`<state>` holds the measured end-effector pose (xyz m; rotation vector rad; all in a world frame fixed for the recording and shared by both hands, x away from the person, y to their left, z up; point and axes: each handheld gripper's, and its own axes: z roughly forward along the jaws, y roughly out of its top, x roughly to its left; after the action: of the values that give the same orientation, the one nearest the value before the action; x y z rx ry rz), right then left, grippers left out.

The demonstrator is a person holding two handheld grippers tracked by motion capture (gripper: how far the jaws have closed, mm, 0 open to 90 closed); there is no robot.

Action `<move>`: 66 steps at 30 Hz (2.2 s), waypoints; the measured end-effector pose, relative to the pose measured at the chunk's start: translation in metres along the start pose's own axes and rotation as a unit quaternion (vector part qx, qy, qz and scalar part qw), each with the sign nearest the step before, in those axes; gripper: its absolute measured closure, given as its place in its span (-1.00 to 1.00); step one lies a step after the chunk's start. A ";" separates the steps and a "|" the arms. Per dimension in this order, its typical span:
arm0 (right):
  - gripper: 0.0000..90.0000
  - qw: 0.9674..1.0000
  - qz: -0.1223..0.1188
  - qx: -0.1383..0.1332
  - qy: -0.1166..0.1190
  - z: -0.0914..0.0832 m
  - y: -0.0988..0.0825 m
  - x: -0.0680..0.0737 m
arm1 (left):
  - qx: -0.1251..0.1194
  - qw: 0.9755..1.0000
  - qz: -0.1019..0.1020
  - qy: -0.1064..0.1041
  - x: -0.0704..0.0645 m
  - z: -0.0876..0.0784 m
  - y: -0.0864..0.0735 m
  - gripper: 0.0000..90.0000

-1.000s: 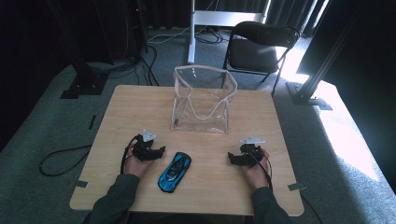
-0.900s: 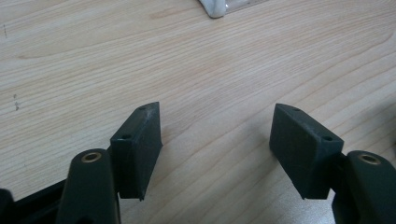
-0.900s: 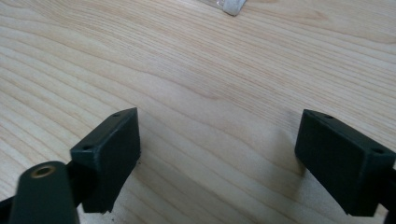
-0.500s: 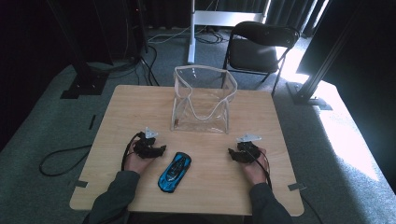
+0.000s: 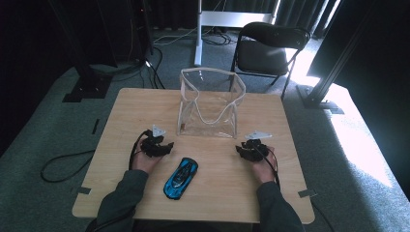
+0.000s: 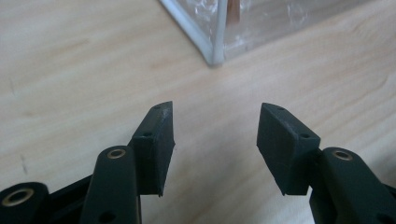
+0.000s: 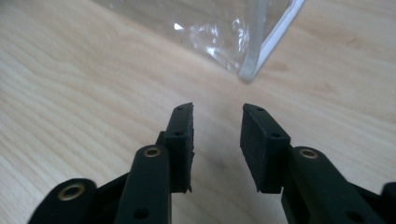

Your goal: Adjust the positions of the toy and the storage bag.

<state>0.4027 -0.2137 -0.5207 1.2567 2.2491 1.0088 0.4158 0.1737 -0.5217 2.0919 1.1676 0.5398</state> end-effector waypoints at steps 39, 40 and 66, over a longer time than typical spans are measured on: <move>0.93 0.999 -0.011 -0.038 -0.004 0.015 0.060 -0.017 | -0.047 0.998 0.032 0.016 -0.012 0.022 0.070 0.55; 0.92 0.999 -0.015 -0.039 -0.003 0.015 0.060 -0.017 | -0.048 0.998 0.033 0.018 -0.013 0.022 0.071 0.56; 0.94 0.996 0.002 -0.091 -0.003 -0.003 0.067 -0.017 | -0.096 0.994 0.017 0.038 -0.020 0.006 0.070 0.97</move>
<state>0.4485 -0.2060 -0.4697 1.1856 2.0959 1.1804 0.4505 0.1282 -0.4757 1.9434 1.0798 0.7245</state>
